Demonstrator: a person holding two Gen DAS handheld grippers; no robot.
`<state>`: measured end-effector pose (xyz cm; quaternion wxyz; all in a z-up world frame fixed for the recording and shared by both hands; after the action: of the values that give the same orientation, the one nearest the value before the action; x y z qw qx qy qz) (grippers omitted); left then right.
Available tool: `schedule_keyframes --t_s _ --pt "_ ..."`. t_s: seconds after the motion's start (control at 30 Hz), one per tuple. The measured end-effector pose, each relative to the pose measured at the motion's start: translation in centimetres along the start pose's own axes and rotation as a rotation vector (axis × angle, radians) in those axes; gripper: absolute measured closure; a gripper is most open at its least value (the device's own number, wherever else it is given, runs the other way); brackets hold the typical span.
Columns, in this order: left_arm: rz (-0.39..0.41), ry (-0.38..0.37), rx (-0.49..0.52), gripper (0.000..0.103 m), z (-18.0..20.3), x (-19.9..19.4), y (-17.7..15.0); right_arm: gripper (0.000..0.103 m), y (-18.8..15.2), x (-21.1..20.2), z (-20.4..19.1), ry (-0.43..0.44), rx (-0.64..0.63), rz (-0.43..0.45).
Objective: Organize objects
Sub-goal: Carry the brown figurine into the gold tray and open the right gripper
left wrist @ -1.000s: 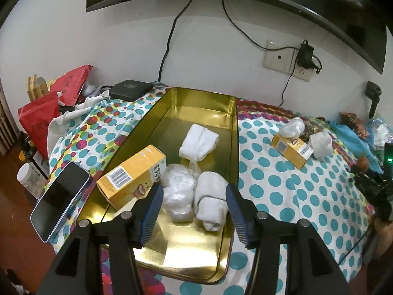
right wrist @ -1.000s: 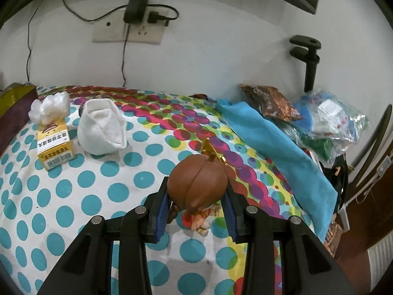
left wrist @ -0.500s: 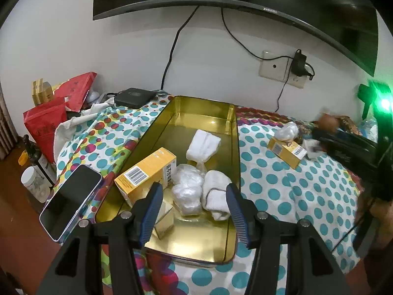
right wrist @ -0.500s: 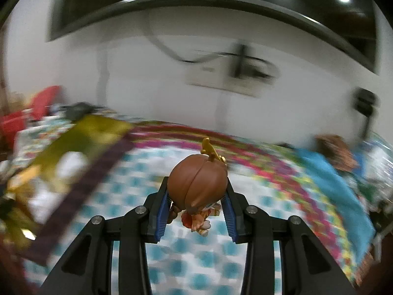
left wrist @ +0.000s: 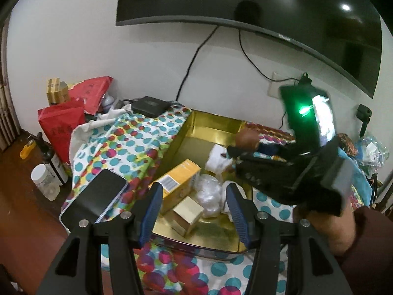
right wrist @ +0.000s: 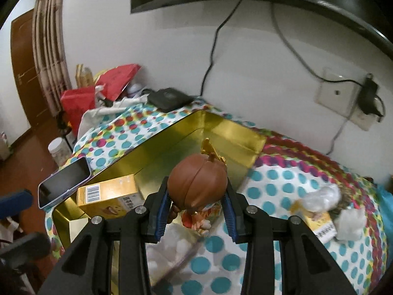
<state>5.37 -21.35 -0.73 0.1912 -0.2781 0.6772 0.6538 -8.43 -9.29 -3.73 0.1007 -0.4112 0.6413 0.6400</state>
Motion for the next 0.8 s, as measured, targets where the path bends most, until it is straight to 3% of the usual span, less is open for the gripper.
schedule_keyframes --t_s 0.23,0.53,0.57,0.67,0.8 --pt "0.012 0.015 -0.020 0.043 -1.3 -1.0 0.4 0.067 -0.6 2.3 -0.4 -0.001 -0.022 -0.082" --pt "-0.003 0.004 -0.024 0.043 -1.1 -0.7 0.6 0.066 -2.4 1.7 1.5 -0.009 -0.052 -0.117" --pt "-0.004 0.007 -0.023 0.043 -1.0 -0.7 0.7 0.066 -2.0 2.9 0.3 -0.010 -0.055 -0.122" --pt "-0.005 0.011 -0.012 0.043 -0.6 -0.7 1.0 0.061 -1.4 3.9 -1.4 0.029 -0.043 -0.113" --pt "0.003 0.006 0.006 0.043 0.3 -0.9 1.6 0.041 0.2 3.2 -2.1 0.054 -0.034 -0.026"
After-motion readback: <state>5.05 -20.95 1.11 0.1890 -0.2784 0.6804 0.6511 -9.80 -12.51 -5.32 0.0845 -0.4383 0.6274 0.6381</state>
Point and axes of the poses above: each gripper's, at about its wrist camera, not at the fingertips, and x roughly the way its jaws point, z to its right, y to its top, the point moved 4 cm from there along x, roughly the way its jaws point, and after that the axes turned 14 degrees about x, right-handed, at the moved point
